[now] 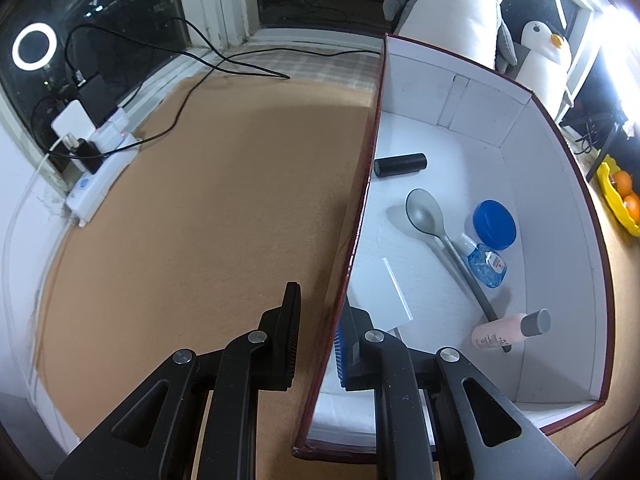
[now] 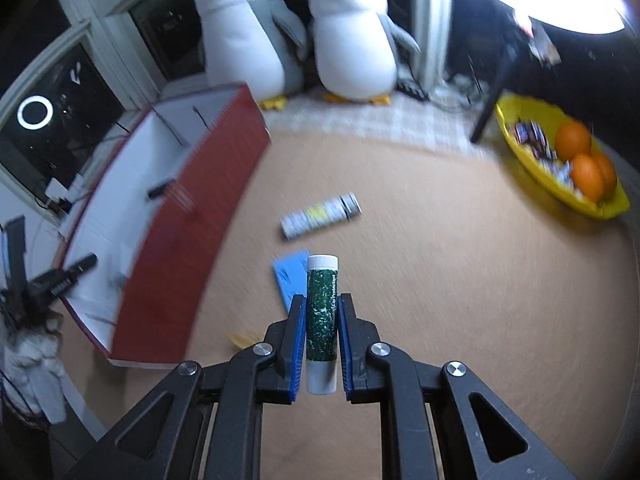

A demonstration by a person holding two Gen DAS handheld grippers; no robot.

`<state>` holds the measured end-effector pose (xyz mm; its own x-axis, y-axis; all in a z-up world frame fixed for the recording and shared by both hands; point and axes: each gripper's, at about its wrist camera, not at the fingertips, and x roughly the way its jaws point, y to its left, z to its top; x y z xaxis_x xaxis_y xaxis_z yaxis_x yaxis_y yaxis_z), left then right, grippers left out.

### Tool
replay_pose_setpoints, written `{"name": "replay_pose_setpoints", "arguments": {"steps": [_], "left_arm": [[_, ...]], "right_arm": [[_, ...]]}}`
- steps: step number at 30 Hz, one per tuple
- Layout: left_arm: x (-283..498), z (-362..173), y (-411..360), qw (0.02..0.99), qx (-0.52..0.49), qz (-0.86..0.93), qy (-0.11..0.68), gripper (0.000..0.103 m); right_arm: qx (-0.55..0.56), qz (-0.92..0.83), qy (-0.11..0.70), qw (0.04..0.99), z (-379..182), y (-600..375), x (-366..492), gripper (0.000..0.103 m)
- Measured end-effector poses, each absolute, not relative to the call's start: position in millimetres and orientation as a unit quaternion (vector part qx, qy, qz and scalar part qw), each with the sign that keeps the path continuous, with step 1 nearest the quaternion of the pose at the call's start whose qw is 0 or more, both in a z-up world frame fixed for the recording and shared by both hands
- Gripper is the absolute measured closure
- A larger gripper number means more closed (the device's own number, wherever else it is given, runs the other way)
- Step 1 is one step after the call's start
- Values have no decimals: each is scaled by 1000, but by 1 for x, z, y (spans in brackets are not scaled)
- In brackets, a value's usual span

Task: Organize rigid objects
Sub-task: 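Carry the green-white tube over the box and release it with the right gripper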

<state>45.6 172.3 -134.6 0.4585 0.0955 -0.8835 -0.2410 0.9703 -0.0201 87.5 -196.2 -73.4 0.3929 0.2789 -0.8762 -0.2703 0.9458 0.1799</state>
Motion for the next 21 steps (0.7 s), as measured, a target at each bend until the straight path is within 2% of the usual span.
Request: {"name": "replay_pose_setpoints", "arguments": {"steps": [8,16,21], "left_arm": [[50,-138,173,851,-65,86,514,89],[54,-140,169,843,-58,102,525,89],[57,-142,165,838,-49,113,532,89]], "right_arm": [[-3,237,497,835,-43,-112,143,89],[-40,307,519,797,-72,-35,181,89],[-47,322,529,784,-91,-21,191,89]]}}
